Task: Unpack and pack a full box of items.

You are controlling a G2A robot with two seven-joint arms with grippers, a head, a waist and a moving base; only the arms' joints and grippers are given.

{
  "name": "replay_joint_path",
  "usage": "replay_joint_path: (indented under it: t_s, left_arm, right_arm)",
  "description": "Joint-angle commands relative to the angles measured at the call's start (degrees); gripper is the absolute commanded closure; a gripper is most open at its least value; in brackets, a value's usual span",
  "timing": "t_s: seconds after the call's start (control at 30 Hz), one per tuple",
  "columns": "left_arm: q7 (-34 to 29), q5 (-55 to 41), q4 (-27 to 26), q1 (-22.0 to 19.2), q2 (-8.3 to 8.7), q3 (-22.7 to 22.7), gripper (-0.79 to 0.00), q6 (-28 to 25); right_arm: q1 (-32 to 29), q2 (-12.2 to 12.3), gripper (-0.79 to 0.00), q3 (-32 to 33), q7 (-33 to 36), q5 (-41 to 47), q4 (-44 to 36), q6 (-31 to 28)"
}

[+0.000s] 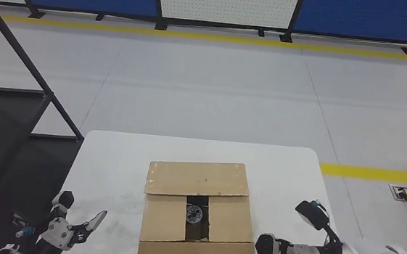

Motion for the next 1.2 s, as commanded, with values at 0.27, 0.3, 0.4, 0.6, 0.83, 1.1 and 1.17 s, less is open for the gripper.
replay_joint_path:
  t_s: [0.27, 0.3, 0.4, 0.6, 0.83, 1.1, 1.17]
  left_arm:
    - [0.0, 0.0, 0.0, 0.0, 0.0, 0.0, -0.785, 0.0]
    - [0.0, 0.0, 0.0, 0.0, 0.0, 0.0, -0.785, 0.0]
    - [0.0, 0.0, 0.0, 0.0, 0.0, 0.0, -0.785, 0.0]
    - [1.73, 1.03, -0.37, -0.18, 0.08, 0.11, -0.785, -1.91]
    - [12.05, 4.14, -0.57, 1.33, 0.27, -1.31, -0.785, -8.01]
    - [22.59, 7.47, -0.18, 3.14, 0.29, -1.6, -0.785, -12.36]
    - [22.59, 7.47, -0.18, 3.14, 0.29, -1.6, -0.785, -12.36]
  right_arm:
    - [3.68, -0.51, -0.785, -1.04, -1.05, 4.19, 1.91, 8.11]
    - [3.68, -0.51, -0.785, -1.04, -1.05, 4.19, 1.91, 8.11]
    - [3.68, -0.51, -0.785, -1.04, -1.05, 4.19, 1.91, 8.11]
    - [5.71, -1.64, -0.785, -3.97, -2.58, 11.99, 3.53, 16.58]
    - [13.15, -4.13, -0.785, -10.42, -10.51, 12.07, 10.37, 28.8]
    - [17.55, -5.95, -0.785, -14.34, -14.58, 8.96, 15.18, 33.9]
    - [17.55, -5.95, -0.785, -14.34, -14.58, 8.96, 15.18, 33.9]
